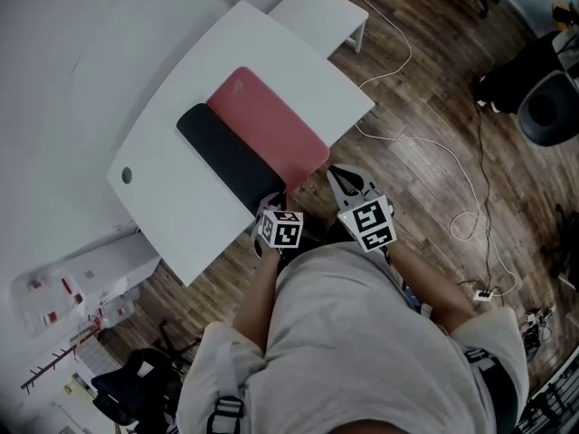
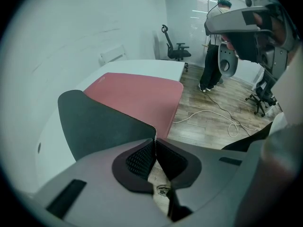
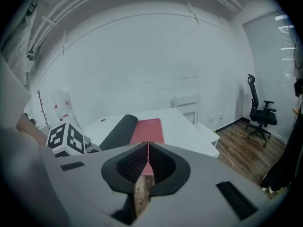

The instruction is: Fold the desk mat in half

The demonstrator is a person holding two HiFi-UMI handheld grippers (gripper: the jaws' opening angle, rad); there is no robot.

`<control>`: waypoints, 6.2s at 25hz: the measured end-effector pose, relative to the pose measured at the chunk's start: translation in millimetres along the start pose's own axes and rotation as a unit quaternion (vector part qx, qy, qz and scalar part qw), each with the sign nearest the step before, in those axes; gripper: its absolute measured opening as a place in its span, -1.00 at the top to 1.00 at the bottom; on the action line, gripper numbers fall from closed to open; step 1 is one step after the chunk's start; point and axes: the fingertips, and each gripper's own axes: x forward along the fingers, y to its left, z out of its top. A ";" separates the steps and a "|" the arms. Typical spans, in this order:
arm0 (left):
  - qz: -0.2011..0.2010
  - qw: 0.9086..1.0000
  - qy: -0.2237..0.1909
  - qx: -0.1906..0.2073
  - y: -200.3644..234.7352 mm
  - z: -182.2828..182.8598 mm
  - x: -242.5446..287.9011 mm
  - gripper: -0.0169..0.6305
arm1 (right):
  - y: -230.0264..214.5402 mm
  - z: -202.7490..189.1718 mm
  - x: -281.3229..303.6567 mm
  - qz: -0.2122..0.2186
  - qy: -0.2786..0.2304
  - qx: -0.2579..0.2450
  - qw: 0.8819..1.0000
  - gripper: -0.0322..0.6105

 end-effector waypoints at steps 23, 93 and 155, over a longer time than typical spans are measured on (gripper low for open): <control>0.032 0.999 0.003 -0.011 -6.8 17.0 6.8 0.86 | -30.7 -3.6 -15.2 0.015 -0.004 0.007 1.000 0.77; -0.012 0.997 -0.011 0.071 -35.7 58.8 25.5 0.86 | -76.9 -25.1 -13.5 -0.039 0.000 0.040 0.998 0.77; -0.033 0.994 -0.005 0.101 -72.2 108.1 47.8 0.86 | -132.2 -22.8 -27.0 -0.056 -0.003 0.053 0.997 0.77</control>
